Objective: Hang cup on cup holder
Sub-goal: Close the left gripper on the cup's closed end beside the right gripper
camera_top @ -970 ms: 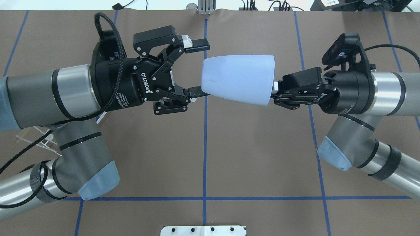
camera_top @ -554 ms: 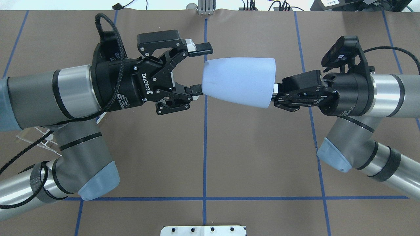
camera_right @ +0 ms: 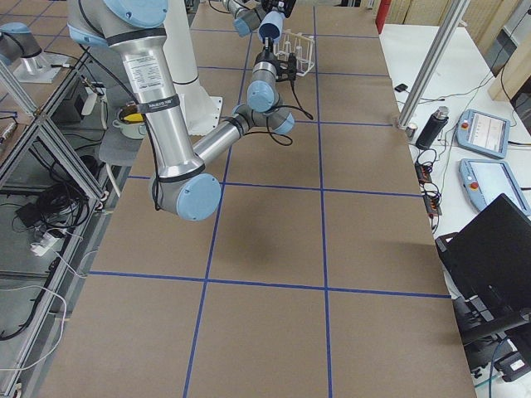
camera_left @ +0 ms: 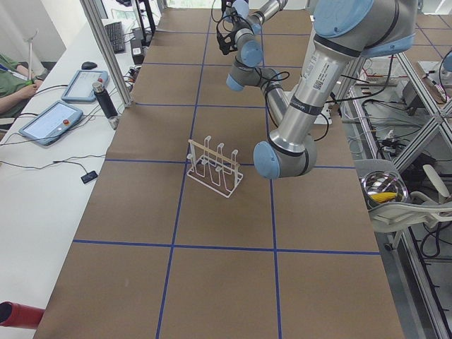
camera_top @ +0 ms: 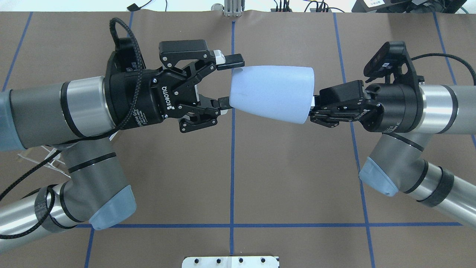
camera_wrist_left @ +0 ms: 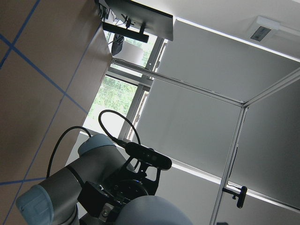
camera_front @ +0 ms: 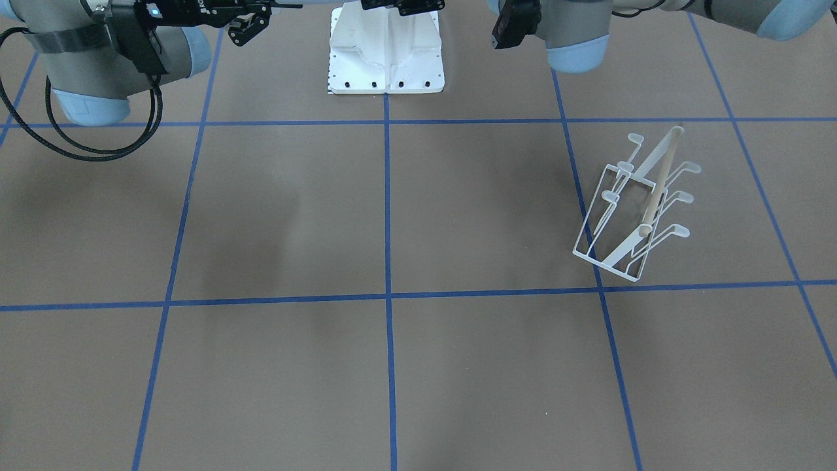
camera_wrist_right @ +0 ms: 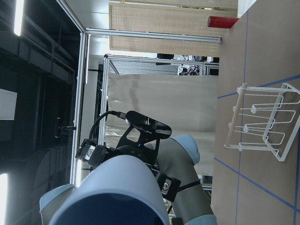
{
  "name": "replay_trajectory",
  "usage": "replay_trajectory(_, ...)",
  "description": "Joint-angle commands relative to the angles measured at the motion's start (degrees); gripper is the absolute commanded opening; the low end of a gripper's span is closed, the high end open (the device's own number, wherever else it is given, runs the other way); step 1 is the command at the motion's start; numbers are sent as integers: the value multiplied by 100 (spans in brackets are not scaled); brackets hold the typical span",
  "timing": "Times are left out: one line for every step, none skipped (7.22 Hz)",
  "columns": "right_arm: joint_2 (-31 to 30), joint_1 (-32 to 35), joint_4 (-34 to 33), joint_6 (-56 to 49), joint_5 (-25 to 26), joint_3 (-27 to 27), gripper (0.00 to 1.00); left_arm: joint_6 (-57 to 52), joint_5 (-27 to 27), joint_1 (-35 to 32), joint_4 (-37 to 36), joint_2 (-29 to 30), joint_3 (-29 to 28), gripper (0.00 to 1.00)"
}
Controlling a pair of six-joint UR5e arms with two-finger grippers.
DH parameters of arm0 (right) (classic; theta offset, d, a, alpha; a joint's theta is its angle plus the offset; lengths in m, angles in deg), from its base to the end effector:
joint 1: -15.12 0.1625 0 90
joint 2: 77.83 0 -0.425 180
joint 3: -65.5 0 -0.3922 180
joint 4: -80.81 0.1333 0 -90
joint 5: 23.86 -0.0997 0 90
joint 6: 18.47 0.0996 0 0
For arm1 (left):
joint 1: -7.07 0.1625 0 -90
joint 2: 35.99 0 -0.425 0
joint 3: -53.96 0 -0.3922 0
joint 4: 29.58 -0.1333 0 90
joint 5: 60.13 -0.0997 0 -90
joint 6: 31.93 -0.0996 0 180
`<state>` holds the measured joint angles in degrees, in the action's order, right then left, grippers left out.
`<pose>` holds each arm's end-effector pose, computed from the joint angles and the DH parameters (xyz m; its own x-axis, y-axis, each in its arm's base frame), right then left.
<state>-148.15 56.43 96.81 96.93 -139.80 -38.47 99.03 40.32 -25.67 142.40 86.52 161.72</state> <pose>-0.2800 -0.3655 0.2125 -0.6805 -0.0845 0.7279 -0.0985 0.9949 0.0234 0.3453 -0.3590 0.0796 -0.7017 -0.3152 -0.6389 -0.0544 0.9179 -0.3931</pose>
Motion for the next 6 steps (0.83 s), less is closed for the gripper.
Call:
replay_trajectory(1,0,0,0,36,-1,0,-9,10,-4,2,-34,0,77)
replay_trajectory(1,0,0,0,45,-1,0,-9,10,4,2,-43,9,79)
replay_trajectory(1,0,0,0,89,8,0,-9,1,4,11,-43,26,79)
replay_trajectory(-8,0,0,0,98,8,0,-9,1,4,11,-34,35,79)
replay_trajectory(-8,0,9,-9,98,43,0,0,1,4,11,-34,44,79)
replay_trajectory(-8,0,9,0,98,43,0,0,1,4,11,-34,44,79)
